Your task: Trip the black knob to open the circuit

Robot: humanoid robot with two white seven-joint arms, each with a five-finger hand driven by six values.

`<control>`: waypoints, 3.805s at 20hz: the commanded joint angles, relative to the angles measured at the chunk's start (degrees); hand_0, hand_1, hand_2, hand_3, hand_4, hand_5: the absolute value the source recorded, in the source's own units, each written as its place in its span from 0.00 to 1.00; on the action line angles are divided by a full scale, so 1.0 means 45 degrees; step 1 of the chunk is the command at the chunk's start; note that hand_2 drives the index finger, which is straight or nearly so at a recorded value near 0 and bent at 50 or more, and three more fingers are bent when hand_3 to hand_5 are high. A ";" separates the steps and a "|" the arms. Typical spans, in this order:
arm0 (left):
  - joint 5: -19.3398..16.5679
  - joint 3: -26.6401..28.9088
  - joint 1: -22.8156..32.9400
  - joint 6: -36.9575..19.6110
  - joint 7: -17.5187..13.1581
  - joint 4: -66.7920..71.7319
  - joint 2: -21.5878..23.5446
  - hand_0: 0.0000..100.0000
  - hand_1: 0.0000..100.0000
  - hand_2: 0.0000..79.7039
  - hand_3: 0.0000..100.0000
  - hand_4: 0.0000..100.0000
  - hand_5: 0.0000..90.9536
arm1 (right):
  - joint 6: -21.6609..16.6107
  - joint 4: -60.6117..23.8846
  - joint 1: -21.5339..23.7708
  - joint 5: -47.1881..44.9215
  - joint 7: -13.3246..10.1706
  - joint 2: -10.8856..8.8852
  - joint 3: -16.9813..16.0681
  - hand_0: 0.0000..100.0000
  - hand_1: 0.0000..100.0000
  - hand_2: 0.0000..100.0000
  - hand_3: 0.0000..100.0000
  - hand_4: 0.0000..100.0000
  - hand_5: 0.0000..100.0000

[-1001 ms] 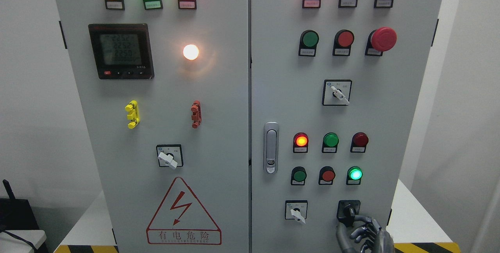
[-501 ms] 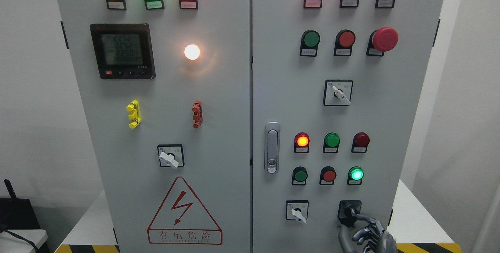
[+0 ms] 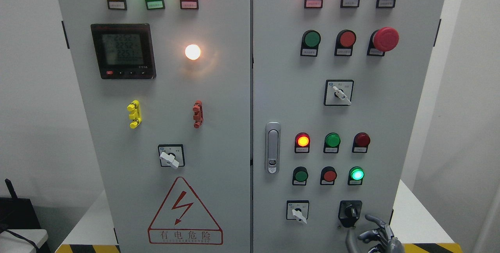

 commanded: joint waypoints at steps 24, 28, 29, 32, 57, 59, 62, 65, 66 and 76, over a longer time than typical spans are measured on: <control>-0.0410 0.0000 -0.0097 0.0004 0.0010 0.0000 0.0001 0.12 0.39 0.00 0.00 0.00 0.00 | -0.3534 -0.2390 0.4475 -0.0231 0.2985 -0.0909 0.0250 0.01 0.12 0.00 0.10 0.12 0.15; -0.0429 0.0000 -0.0097 0.0004 0.0010 0.0000 0.0001 0.12 0.39 0.00 0.00 0.00 0.00 | -0.3553 -0.2759 0.4944 -0.0698 0.3024 -0.1163 0.0250 0.00 0.12 0.00 0.10 0.13 0.16; -0.0429 0.0000 -0.0097 0.0004 0.0010 0.0000 0.0001 0.12 0.39 0.00 0.00 0.00 0.00 | -0.3553 -0.2935 0.5099 -0.0932 0.3024 -0.1241 0.0250 0.00 0.12 0.00 0.11 0.14 0.16; -0.0429 0.0000 -0.0097 0.0004 0.0010 0.0000 0.0001 0.12 0.39 0.00 0.00 0.00 0.00 | -0.3592 -0.3171 0.5510 -0.1032 0.3043 -0.1437 0.0250 0.00 0.13 0.00 0.11 0.14 0.16; -0.0429 0.0000 -0.0097 0.0004 0.0010 0.0000 0.0001 0.12 0.39 0.00 0.00 0.00 0.00 | -0.3651 -0.3152 0.5589 -0.2399 0.3746 -0.1437 0.0308 0.00 0.11 0.00 0.15 0.18 0.20; -0.0410 0.0000 -0.0097 0.0004 0.0010 0.0000 0.0001 0.12 0.39 0.00 0.00 0.00 0.00 | -0.3651 -0.3152 0.5589 -0.2399 0.3746 -0.1418 0.0308 0.00 0.11 0.00 0.15 0.18 0.20; -0.0410 0.0000 -0.0097 0.0004 0.0010 0.0000 0.0001 0.12 0.39 0.00 0.00 0.00 0.00 | -0.3651 -0.3152 0.5628 -0.2399 0.3746 -0.1418 0.0308 0.00 0.11 0.00 0.16 0.19 0.20; -0.0429 0.0000 -0.0097 0.0004 0.0010 0.0000 0.0001 0.12 0.39 0.00 0.00 0.00 0.00 | -0.3651 -0.3152 0.5609 -0.2399 0.3746 -0.1418 0.0308 0.00 0.11 0.00 0.16 0.19 0.20; -0.0429 0.0000 -0.0097 0.0004 0.0010 0.0000 0.0001 0.12 0.39 0.00 0.00 0.00 0.00 | -0.3651 -0.3152 0.5609 -0.2399 0.3746 -0.1418 0.0308 0.00 0.11 0.00 0.16 0.19 0.20; -0.0429 0.0000 -0.0097 0.0004 0.0010 0.0000 0.0001 0.12 0.39 0.00 0.00 0.00 0.00 | -0.3651 -0.3152 0.5589 -0.2399 0.3746 -0.1418 0.0308 0.00 0.13 0.00 0.17 0.20 0.21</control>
